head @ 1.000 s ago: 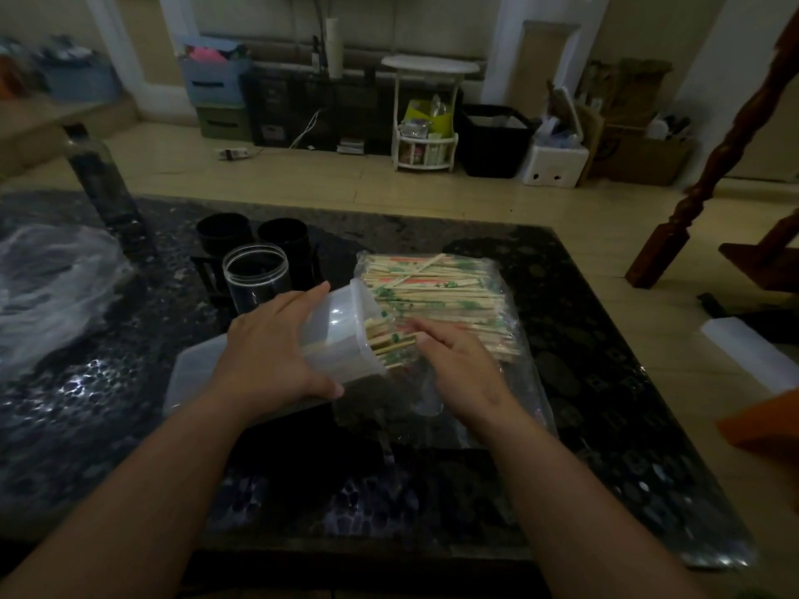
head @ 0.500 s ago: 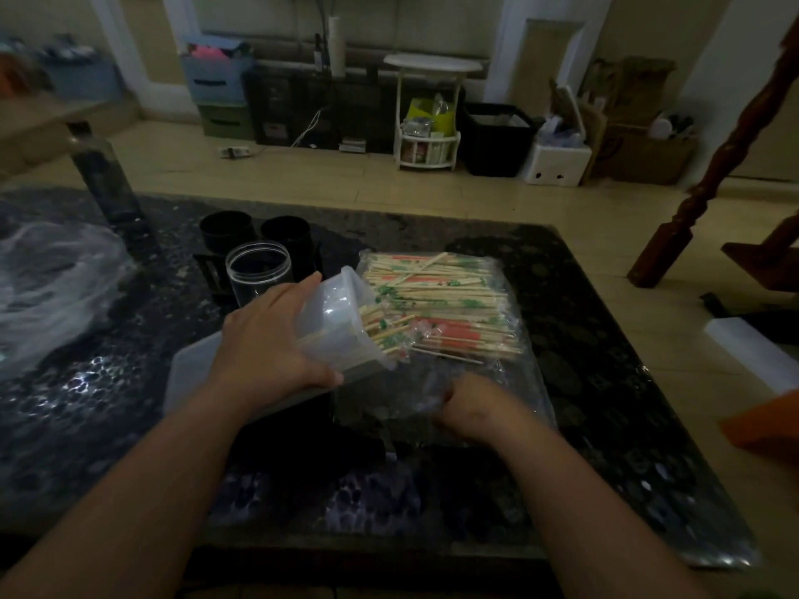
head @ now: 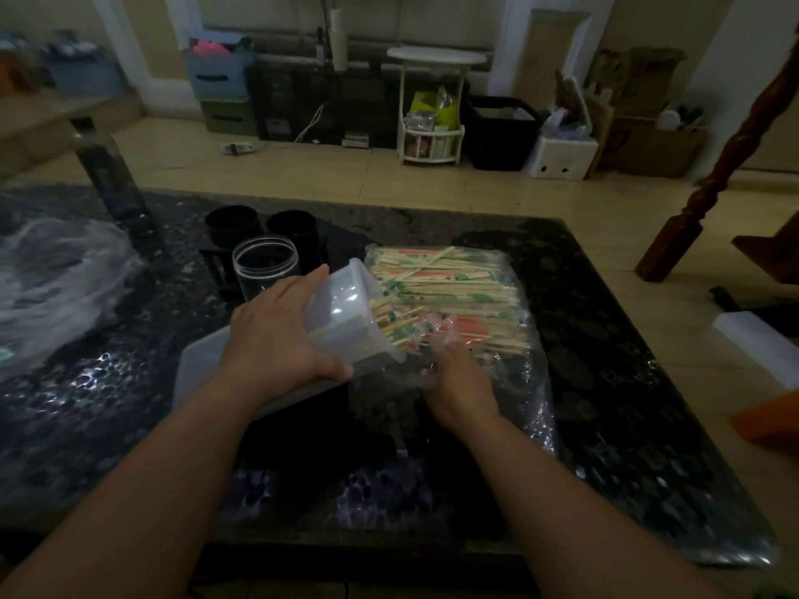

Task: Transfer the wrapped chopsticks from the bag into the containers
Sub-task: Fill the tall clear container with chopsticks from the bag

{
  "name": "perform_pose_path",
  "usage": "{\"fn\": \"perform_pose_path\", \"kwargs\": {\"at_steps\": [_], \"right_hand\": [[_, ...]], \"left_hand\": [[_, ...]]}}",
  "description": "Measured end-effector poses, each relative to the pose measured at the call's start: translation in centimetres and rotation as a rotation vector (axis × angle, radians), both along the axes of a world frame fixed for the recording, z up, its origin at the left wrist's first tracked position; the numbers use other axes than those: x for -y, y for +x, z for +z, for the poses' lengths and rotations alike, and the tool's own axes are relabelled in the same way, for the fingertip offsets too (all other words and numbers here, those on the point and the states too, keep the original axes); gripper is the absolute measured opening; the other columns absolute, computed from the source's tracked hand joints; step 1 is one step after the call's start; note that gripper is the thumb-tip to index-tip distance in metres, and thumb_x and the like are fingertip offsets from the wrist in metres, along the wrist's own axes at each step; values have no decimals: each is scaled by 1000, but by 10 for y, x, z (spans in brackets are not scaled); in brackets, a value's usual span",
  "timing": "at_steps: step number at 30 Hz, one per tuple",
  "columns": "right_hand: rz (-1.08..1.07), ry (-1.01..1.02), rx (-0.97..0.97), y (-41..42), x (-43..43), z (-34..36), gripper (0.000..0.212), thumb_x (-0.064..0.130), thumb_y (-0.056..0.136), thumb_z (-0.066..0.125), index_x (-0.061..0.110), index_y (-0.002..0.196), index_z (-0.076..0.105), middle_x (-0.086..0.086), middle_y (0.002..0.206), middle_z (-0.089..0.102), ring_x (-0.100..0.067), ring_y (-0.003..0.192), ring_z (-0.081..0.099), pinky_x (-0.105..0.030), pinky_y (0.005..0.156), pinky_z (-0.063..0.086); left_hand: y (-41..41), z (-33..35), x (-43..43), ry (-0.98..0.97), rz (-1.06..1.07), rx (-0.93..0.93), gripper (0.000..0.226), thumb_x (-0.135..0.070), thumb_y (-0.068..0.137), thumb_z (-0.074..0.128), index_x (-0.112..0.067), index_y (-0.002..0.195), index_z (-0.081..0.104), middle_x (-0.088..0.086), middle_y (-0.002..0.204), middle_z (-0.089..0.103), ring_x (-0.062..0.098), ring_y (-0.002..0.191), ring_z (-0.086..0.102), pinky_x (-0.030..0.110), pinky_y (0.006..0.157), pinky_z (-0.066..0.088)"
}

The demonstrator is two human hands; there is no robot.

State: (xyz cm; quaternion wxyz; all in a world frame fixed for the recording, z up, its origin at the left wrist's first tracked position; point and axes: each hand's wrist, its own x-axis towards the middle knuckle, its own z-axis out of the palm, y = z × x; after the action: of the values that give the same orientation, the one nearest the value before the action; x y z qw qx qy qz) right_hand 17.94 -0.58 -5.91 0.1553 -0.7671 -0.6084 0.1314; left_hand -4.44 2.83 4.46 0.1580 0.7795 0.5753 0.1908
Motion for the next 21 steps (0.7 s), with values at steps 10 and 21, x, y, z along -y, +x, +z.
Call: {"fn": "perform_pose_path", "kwargs": {"at_steps": [10, 21], "right_hand": [[75, -199, 314, 17, -35, 0, 29, 29, 89, 52, 16, 108, 69, -13, 114, 66, -31, 106, 60, -37, 96, 45], [106, -296, 412, 19, -36, 0, 30, 24, 95, 48, 17, 118, 65, -8, 120, 65, -29, 111, 60, -36, 103, 37]], "left_hand": [[-5, 1, -4, -51, 17, 64, 132, -62, 31, 76, -42, 150, 21, -8, 153, 33, 18, 139, 31, 41, 110, 26], [-6, 3, -4, -29, 17, 81, 127, -45, 46, 93, -41, 151, 22, -6, 153, 33, 19, 138, 31, 42, 111, 27]]}}
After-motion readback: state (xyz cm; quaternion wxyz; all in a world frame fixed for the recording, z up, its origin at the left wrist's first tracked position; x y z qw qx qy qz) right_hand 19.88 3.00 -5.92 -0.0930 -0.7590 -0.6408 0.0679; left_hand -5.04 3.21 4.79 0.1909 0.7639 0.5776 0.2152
